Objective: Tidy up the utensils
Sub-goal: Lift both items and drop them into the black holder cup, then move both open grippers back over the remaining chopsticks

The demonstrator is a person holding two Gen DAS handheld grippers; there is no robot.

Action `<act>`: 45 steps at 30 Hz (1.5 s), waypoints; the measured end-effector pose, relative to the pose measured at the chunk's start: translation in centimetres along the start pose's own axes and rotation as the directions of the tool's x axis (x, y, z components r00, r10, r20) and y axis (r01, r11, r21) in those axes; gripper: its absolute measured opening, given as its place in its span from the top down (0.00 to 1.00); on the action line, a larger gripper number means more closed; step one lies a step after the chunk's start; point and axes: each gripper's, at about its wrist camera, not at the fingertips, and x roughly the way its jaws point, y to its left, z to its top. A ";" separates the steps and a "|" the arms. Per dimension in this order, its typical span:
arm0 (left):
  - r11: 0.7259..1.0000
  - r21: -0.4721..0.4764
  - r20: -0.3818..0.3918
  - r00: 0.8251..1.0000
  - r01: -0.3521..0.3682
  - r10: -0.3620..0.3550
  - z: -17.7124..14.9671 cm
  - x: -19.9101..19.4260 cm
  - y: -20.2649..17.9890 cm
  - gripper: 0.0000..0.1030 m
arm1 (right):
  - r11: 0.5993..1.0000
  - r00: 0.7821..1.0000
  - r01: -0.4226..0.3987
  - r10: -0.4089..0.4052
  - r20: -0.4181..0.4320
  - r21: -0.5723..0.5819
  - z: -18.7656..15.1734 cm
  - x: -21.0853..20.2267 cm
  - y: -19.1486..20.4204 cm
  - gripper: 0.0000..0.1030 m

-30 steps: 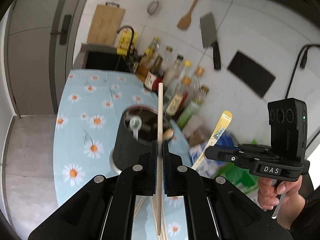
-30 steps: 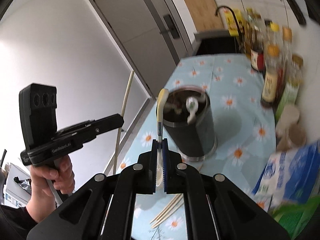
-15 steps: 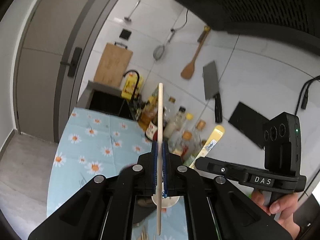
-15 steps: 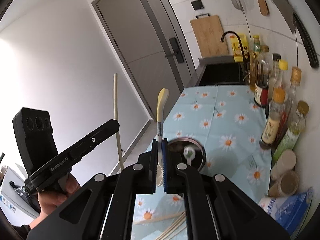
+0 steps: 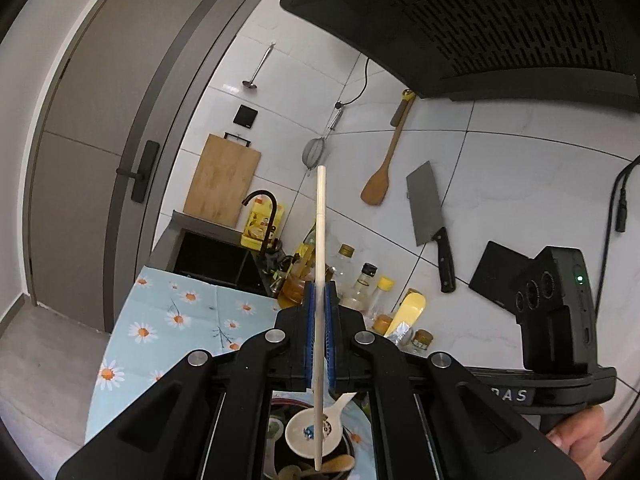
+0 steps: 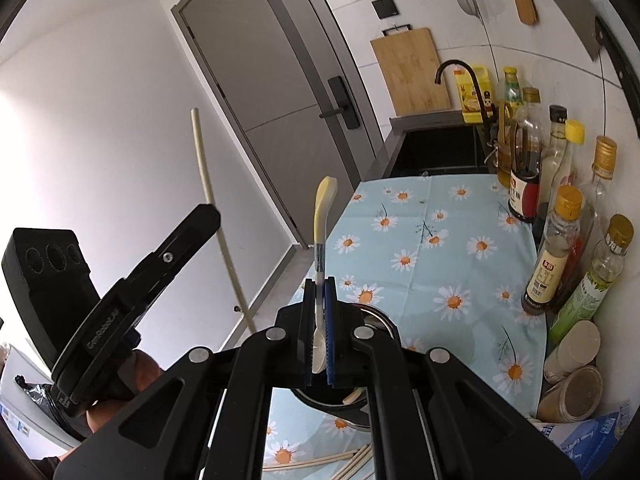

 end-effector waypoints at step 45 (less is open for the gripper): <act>0.991 0.085 -0.196 0.974 -0.100 0.115 -4.3 -3.7 0.0 0.90 | 0.978 0.996 -0.066 0.077 -0.047 0.197 -3.7 -3.2 -0.9 0.59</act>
